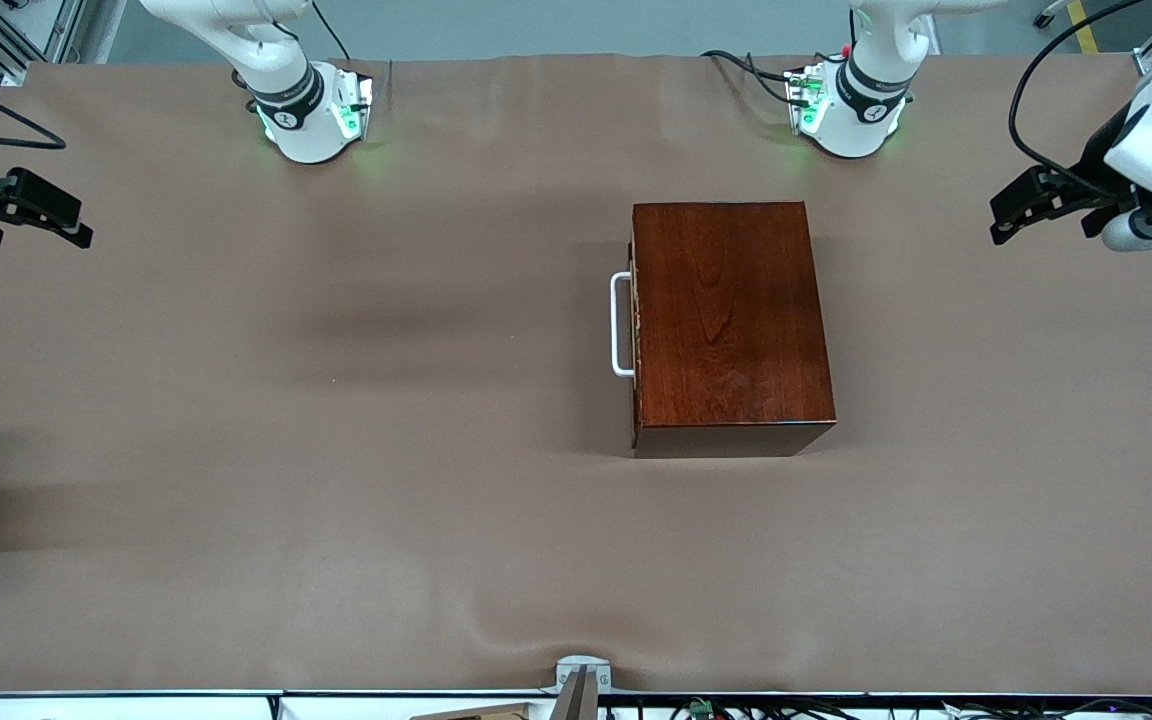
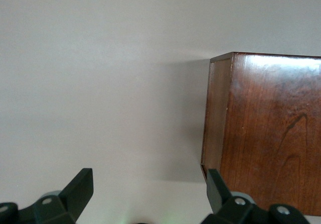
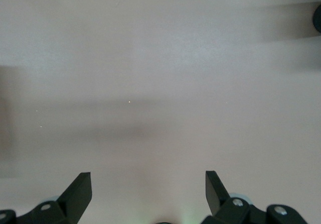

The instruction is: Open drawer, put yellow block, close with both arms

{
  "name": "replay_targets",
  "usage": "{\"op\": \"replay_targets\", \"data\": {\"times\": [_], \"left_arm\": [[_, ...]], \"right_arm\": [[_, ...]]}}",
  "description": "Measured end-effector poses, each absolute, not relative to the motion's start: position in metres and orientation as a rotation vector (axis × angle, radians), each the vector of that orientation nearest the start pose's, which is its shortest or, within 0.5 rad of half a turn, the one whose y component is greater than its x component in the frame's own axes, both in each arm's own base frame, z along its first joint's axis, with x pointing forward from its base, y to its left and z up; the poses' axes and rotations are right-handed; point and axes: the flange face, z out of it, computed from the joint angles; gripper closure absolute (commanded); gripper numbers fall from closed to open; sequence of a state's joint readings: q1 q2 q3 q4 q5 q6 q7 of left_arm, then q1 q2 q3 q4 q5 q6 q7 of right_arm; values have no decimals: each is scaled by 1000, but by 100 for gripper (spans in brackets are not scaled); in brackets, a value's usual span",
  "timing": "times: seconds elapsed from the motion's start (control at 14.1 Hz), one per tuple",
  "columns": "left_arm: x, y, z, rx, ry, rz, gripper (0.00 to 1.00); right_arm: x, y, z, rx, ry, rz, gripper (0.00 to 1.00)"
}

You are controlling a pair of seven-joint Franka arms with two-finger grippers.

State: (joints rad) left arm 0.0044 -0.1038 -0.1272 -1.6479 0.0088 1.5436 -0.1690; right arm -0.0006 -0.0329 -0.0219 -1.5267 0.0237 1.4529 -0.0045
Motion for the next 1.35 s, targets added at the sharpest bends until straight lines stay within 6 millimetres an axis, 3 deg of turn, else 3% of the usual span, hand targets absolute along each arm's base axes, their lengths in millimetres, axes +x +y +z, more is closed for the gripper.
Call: {"op": "replay_targets", "data": {"times": [0.5,1.35], "left_arm": [[506,-74,655,-3119,-36,-43,0],[509,-74,654,-3120,-34,-40,0]], "right_arm": [[532,-9,653,-3116,24,63,0],[532,-17,653,-3115,46,63,0]]}}
